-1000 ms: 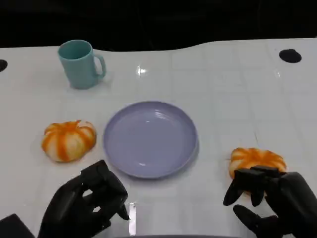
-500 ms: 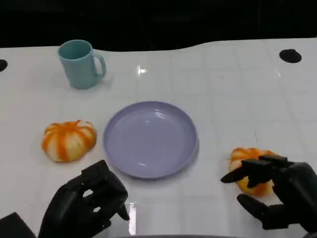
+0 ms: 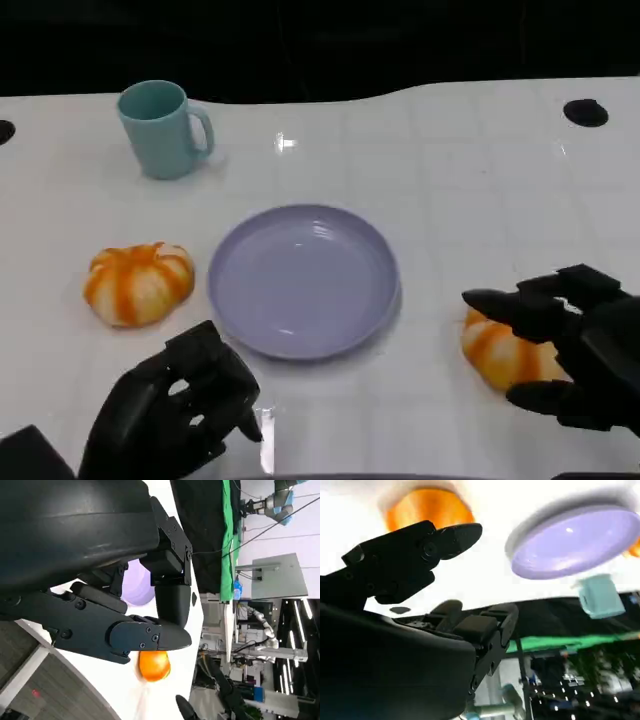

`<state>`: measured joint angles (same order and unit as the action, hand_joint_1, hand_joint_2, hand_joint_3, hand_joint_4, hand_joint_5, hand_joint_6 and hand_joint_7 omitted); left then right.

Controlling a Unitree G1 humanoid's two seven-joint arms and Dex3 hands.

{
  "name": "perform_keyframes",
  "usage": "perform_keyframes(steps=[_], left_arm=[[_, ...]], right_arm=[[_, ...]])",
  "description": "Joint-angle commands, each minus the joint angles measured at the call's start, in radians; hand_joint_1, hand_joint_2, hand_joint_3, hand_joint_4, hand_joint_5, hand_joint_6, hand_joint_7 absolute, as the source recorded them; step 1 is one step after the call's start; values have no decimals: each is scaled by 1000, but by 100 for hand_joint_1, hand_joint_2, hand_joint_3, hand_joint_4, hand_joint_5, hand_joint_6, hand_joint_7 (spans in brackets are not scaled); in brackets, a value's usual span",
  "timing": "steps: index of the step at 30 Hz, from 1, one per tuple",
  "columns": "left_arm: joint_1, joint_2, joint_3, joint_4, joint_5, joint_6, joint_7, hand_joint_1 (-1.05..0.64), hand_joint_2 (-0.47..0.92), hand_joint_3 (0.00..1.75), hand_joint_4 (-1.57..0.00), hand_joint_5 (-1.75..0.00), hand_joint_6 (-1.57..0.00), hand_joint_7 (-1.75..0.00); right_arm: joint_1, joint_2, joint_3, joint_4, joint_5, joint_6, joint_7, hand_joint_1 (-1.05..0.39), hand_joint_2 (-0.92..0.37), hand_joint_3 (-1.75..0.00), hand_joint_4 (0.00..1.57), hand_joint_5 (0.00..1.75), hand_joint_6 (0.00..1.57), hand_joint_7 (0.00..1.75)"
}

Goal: Grasp the bread from the table and place it into the plate.

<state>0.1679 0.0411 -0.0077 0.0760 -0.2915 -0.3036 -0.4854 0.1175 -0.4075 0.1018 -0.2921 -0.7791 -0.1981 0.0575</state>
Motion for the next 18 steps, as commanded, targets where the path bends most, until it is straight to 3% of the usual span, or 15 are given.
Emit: perform_keyframes(steps=[1, 8, 18], left_arm=[[-4, 0, 3, 6, 11, 2, 20, -58, 92, 30, -66, -175, -59, -153], [-12, -6, 0, 14, 15, -4, 23, -57, 92, 31, -66, -175, -59, -152], [-18, -5, 0, 23, 27, -12, 24, -57, 92, 31, -65, -175, -60, -152]], right_arm=[[2, -38, 1, -51, -59, 69, 73, -52, -81, -1, 0, 54, 28, 0], [-22, -48, 32, -34, -143, 130, 115, -56, -81, 0, 0, 57, 28, 1], [-122, -54, 99, 148, -191, 136, 85, -53, -80, 0, 5, 57, 33, 2]])
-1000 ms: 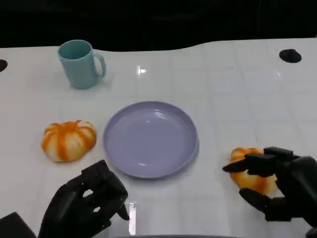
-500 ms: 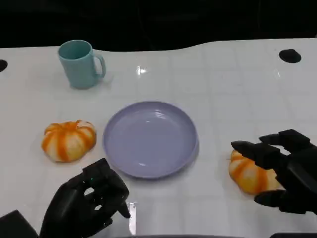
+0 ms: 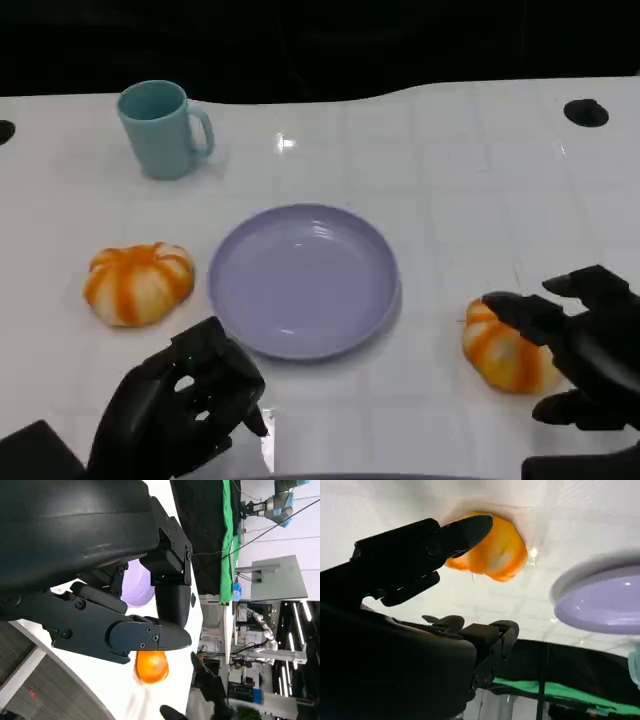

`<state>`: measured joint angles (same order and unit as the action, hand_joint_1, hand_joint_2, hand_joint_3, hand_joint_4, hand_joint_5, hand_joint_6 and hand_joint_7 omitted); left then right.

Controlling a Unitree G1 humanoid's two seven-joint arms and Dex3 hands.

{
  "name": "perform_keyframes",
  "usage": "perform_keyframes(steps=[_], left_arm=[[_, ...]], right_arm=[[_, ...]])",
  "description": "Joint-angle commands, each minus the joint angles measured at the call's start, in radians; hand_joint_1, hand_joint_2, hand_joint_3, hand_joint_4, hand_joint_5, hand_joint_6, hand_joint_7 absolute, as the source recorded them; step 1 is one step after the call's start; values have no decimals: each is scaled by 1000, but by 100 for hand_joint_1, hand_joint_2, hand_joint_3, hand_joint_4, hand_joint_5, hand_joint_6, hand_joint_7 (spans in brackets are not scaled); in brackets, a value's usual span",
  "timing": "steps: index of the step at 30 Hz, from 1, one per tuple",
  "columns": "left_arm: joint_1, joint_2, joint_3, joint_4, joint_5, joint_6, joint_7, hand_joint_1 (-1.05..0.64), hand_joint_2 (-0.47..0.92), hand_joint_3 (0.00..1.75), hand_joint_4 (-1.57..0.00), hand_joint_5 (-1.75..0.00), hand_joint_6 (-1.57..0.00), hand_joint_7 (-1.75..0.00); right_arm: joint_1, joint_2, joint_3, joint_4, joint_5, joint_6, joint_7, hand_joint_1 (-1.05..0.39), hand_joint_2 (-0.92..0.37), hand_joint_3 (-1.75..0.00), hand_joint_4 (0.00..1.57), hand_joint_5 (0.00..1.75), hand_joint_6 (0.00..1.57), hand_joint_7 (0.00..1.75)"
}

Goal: Grasp the bread from the table and place it into the plate.

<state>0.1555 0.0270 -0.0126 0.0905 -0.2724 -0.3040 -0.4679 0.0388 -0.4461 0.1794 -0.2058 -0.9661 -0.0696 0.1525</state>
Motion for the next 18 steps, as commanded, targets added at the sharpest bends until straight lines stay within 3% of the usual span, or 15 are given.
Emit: perform_keyframes(steps=[1, 18], left_arm=[[-7, 10, 6, 11, 8, -15, 2, -56, 92, 32, -65, -175, -60, -153], [0, 10, 11, -3, 3, 2, 5, -56, 92, 31, -65, -175, -60, -151]], right_arm=[[-56, -15, 28, 78, -2, 8, -10, -52, -80, 0, 7, 55, 33, 1], [-299, 35, 223, 482, -47, 74, -65, -57, -89, -1, 29, 24, 37, 1]])
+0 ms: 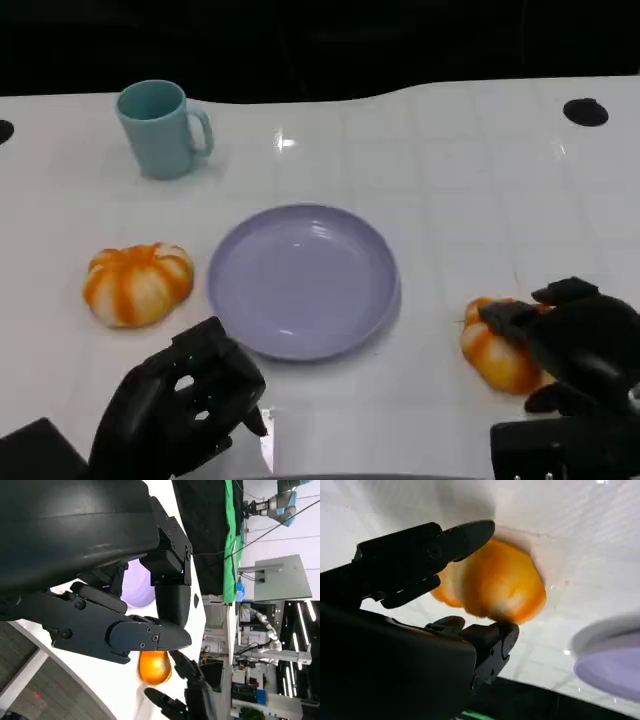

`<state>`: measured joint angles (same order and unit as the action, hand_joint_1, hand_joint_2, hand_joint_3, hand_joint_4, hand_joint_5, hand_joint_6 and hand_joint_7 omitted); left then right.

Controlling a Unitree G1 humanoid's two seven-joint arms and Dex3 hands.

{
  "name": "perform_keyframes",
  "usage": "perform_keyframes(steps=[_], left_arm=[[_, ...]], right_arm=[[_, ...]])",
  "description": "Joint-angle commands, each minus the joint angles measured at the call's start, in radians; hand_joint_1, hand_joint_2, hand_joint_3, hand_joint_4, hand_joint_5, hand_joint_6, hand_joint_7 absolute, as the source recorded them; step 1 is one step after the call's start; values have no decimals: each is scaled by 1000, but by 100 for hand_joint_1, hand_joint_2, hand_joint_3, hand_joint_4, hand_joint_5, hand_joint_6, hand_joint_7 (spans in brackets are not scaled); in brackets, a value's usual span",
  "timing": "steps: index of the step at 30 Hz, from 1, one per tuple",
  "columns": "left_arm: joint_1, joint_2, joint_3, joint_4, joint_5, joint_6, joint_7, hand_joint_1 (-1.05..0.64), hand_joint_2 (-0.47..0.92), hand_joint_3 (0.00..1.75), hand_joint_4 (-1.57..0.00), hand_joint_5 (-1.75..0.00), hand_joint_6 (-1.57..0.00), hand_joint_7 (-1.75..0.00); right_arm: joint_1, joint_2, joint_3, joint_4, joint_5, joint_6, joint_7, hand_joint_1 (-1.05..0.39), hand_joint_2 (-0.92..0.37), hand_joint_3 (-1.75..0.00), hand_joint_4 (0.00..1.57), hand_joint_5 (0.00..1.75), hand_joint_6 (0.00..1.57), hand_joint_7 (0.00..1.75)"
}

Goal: Grasp the bread from the table and place it into the plate.

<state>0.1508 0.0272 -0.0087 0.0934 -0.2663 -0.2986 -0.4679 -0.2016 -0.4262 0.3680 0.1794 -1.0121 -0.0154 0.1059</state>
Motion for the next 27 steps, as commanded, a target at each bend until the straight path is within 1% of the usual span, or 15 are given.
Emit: perform_keyframes(steps=[1, 4, 5, 6, 7, 8, 9, 10, 11, 12, 14, 17, 20, 25, 27], left_arm=[[7, 10, 7, -7, -3, -4, 5, -56, 92, 31, -65, -175, -60, -151], [9, 10, 7, -10, -2, -8, 4, -55, 92, 31, -65, -175, -60, -151], [9, 10, 7, -10, -1, -8, 5, -55, 92, 31, -65, -175, -59, -151], [10, 10, 7, -12, -2, -6, 5, -55, 92, 31, -65, -175, -59, -151], [11, 11, 7, -15, -1, -5, 5, -55, 92, 31, -65, -175, -59, -151], [12, 11, 7, -15, -3, -6, 4, -56, 92, 31, -65, -175, -60, -151], [13, 11, 7, -14, -4, -7, 2, -56, 92, 31, -65, -175, -60, -151], [14, 11, 7, -14, -5, -6, 1, -56, 92, 31, -65, -175, -60, -151], [14, 12, 7, -15, -2, -6, 3, -56, 92, 31, -65, -175, -60, -151], [15, 12, 7, -16, -1, -6, 5, -56, 92, 30, -65, -175, -60, -150], [16, 12, 8, -15, -1, -13, 2, -55, 92, 30, -65, -175, -61, -150], [19, 14, 9, -14, -5, -17, -5, -53, 92, 31, -65, -175, -60, -149], [23, 11, 7, -20, -10, -3, -1, -53, 92, 31, -65, -175, -60, -150], [24, 7, 4, -24, -5, -4, 6, -57, 92, 30, -65, -175, -61, -150], [21, 8, 3, -21, 0, -11, 6, -57, 92, 31, -65, -175, -60, -150]], right_arm=[[-77, 22, 45, 132, -4, 19, -45, -56, -91, -1, 40, 21, 44, 3], [-111, 45, 46, 234, 35, -22, -166, -49, -90, 0, 72, 20, 64, 5], [-121, 54, 34, 278, 72, -63, -224, -34, -88, 0, 92, 45, 85, 8], [-130, 59, 28, 313, 99, -96, -272, -25, -87, 0, 94, 78, 99, 8], [-143, 58, 31, 349, 111, -123, -315, -20, -87, 0, 94, 101, 109, 8], [-157, 56, 35, 384, 117, -147, -353, -14, -89, -2, 94, 142, 124, 11], [-169, 55, 40, 414, 122, -165, -384, -11, -90, -4, 93, 158, 123, 34], [-181, 53, 44, 446, 124, -188, -423, -10, -90, -8, 93, 168, 102, 90], [-194, 53, 46, 474, 128, -209, -456, -10, -90, -13, 92, 171, 92, 117], [-204, 52, 50, 495, 131, -223, -479, -11, -83, -30, 90, 173, 82, 139], [-222, 54, 55, 529, 130, -243, -536, -12, -61, -78, 88, 174, 74, 158], [-241, 60, 60, 567, 136, -278, -620, -13, -49, -104, 89, 175, 76, 159], [-254, 65, 55, 594, 153, -323, -682, -13, -43, -115, 91, 175, 80, 158], [-258, 58, 48, 556, 179, -368, -716, -11, -40, -122, 95, 175, 82, 158], [-259, 56, 42, 531, 187, -375, -717, -12, -40, -121, 95, 175, 76, 167]])
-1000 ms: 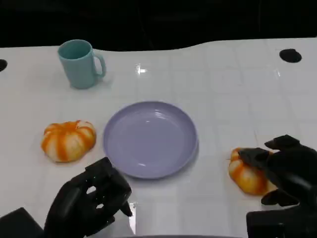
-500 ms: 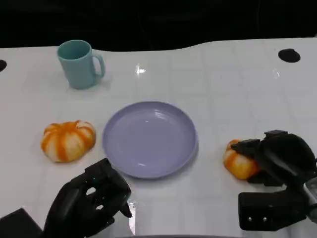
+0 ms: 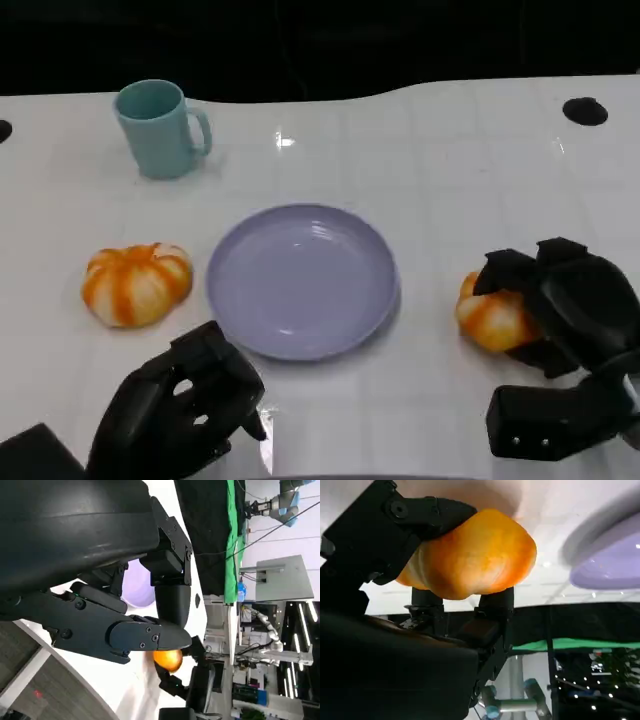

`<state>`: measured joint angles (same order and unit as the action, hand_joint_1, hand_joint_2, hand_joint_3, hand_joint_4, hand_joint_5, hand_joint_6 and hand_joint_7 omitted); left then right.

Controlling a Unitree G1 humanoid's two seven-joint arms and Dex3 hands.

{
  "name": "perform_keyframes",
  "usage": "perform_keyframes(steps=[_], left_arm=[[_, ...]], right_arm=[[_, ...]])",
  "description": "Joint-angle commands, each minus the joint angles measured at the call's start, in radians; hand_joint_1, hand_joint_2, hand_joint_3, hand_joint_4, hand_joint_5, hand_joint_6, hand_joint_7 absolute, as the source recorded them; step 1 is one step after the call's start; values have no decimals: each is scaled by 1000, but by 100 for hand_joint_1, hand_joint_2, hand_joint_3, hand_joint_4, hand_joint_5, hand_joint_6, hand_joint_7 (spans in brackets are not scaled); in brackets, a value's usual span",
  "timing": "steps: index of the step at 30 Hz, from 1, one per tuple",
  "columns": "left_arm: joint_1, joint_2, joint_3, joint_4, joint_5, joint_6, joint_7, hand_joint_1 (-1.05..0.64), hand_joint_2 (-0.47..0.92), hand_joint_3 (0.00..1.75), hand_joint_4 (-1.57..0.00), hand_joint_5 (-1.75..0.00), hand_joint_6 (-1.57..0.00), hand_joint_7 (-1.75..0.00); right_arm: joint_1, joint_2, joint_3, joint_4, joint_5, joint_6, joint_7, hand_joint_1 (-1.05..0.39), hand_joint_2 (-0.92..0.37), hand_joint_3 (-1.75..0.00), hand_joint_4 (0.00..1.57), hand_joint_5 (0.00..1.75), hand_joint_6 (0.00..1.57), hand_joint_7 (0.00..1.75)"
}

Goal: Grasp the bread from the table and place it into the plate.

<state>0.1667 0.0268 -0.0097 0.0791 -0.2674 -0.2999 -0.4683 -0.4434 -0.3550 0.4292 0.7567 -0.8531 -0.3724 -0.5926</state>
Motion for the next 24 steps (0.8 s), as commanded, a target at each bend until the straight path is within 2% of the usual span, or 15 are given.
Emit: perform_keyframes(steps=[1, 9, 14, 24], left_arm=[[4, 9, 4, -6, 2, -11, 6, -56, 92, 31, -65, -175, -60, -150], [0, 12, 7, 0, -2, -11, -1, -54, 92, 32, -64, -175, -59, -151], [5, 13, 4, -5, -3, -9, -3, -55, 92, 32, -64, -175, -59, -151], [19, 15, -9, -26, -2, 0, -4, -55, 92, 32, -64, -175, -58, -152]], right_arm=[[-18, -15, -22, -59, 31, -25, -27, -12, -40, -120, 95, 175, 74, 170], [-39, 17, -34, -144, 77, -64, -9, -14, -35, -130, 97, 175, 73, 175], [-86, 67, -24, -103, 92, -104, -5, -19, -33, -135, 100, 175, 73, 175], [-173, 200, -7, -29, 126, -92, 74, -17, -29, -144, 100, 175, 74, 171]])
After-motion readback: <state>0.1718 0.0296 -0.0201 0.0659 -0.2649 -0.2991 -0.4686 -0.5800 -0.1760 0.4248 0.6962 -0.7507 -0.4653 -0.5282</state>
